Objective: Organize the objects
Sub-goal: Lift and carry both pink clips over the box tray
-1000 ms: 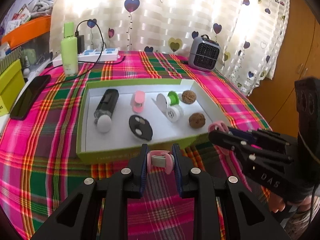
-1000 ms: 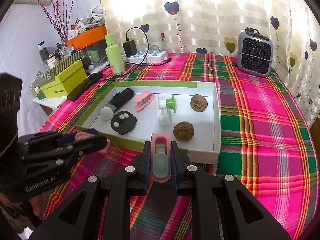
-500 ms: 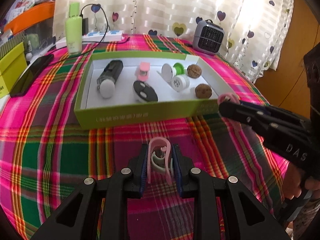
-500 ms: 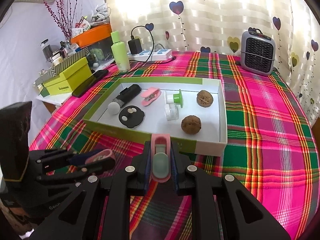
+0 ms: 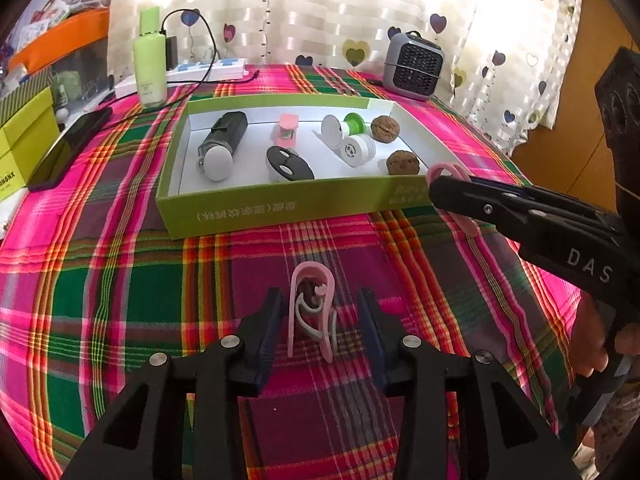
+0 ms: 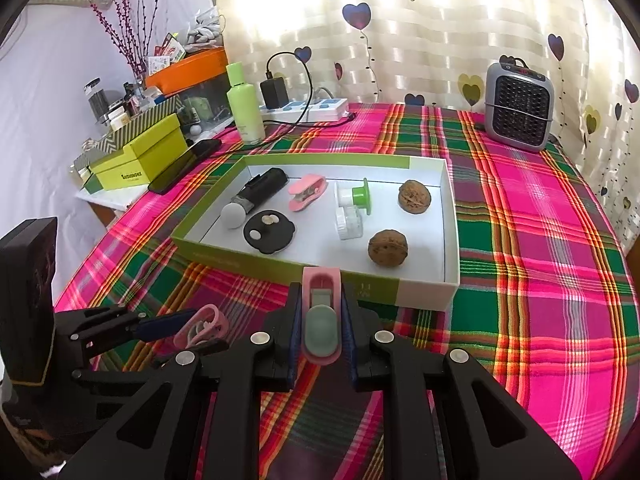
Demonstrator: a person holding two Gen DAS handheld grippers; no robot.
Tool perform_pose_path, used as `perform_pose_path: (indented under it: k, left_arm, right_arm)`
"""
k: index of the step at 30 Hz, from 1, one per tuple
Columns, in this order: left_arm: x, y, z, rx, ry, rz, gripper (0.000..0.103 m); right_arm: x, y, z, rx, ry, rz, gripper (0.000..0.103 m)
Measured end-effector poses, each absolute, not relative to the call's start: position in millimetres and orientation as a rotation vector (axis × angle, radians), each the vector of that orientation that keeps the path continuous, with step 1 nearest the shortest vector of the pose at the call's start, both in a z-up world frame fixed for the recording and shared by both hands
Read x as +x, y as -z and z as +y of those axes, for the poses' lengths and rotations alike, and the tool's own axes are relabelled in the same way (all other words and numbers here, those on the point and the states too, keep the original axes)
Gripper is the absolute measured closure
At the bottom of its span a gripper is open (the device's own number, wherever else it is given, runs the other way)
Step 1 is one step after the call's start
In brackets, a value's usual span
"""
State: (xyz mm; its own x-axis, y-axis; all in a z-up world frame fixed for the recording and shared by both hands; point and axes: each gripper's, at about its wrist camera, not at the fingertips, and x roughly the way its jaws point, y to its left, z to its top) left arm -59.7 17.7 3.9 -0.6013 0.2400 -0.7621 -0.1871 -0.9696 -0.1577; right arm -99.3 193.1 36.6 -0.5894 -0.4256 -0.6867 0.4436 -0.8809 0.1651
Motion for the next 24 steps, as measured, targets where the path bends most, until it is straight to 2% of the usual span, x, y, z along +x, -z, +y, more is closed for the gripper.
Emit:
perform_pose_path:
  k: [2,5,8,24]
  left_arm:
    - [-59.4,-3.4,17.8,-1.258,-2.615,-0.097,0.067]
    - [-59.5,-3.0,16.8,-1.267,-2.641,-0.088,0.078]
    - [-60.0,-3.1,15.1,-1.265,-2.642,-0.090,0.081]
    - [-64.1,-20.4,18.5,-1.204,-2.649,-0.092,0.082]
  right_arm:
    - [-98.7,-36.6,193.0,1.042,2.433,0.032,0.085]
    - [-98.7,-36.3,192.5,1.043,2.430,0.031,0.085]
    - [-98.1,-35.7,192.0,1.043,2.427,0.033,0.085]
    - [-98.3,-41.4,195.3,1.024,2.437,0.024,0.085]
